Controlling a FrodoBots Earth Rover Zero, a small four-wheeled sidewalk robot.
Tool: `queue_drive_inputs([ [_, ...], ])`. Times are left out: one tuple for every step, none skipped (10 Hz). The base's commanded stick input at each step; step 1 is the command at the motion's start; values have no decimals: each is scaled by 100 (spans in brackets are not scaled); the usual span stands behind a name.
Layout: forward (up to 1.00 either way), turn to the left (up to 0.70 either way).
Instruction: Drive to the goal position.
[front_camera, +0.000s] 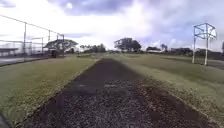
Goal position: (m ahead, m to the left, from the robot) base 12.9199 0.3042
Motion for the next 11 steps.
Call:
queue_drive_inputs([
  [50, 0],
  [50, 0],
  [50, 0],
  [50, 0],
  [50, 0],
  [50, 0],
  [50, 0],
  [50, 0],
  [50, 0],
  [50, 0],
  [50, 0],
])
